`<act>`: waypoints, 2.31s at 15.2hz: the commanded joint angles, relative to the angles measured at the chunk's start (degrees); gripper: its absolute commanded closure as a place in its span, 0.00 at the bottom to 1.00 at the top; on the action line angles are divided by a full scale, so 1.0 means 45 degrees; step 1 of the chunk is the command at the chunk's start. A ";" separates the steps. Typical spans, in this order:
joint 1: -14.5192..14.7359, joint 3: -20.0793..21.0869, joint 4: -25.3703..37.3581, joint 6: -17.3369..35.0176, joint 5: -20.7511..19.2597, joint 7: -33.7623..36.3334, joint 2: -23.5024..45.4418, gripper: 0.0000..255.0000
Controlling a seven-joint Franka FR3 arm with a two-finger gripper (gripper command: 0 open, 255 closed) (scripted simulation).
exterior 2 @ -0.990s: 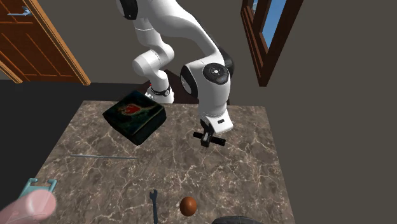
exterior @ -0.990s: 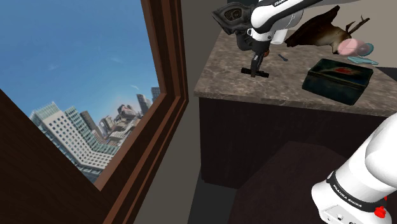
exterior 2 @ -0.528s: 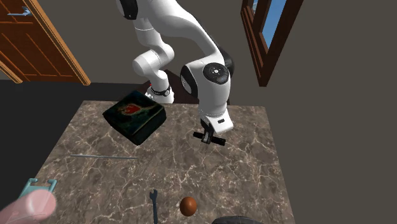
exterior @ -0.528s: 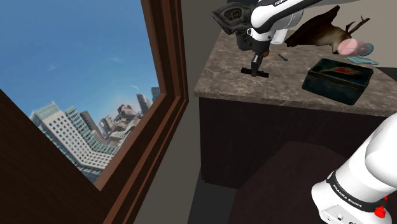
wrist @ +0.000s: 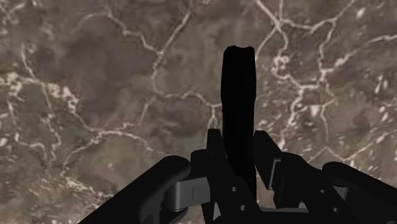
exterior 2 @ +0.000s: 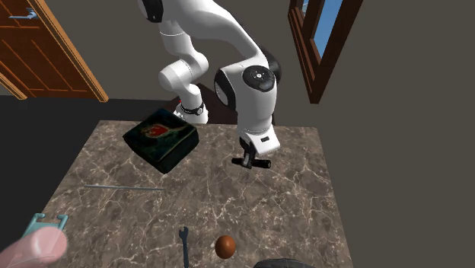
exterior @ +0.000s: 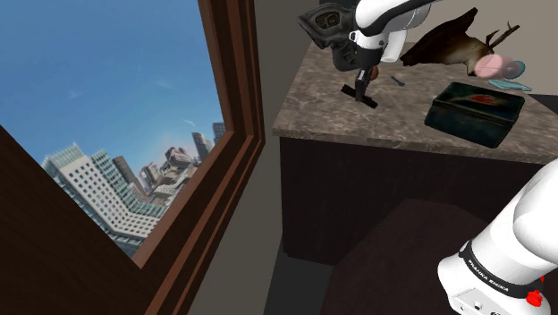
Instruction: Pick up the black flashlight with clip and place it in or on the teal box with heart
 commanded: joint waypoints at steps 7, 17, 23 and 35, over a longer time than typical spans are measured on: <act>0.0027 0.0032 0.1128 -0.1379 -0.0061 0.0066 -0.0255 1.00; 0.0039 0.0047 0.2737 -0.3078 -0.0078 0.0071 -0.0348 1.00; 0.0039 0.0046 0.3864 -0.4122 -0.0053 0.0047 -0.0262 1.00; -0.0633 -0.0556 0.1275 -0.4437 -0.0973 -0.1023 -0.3306 1.00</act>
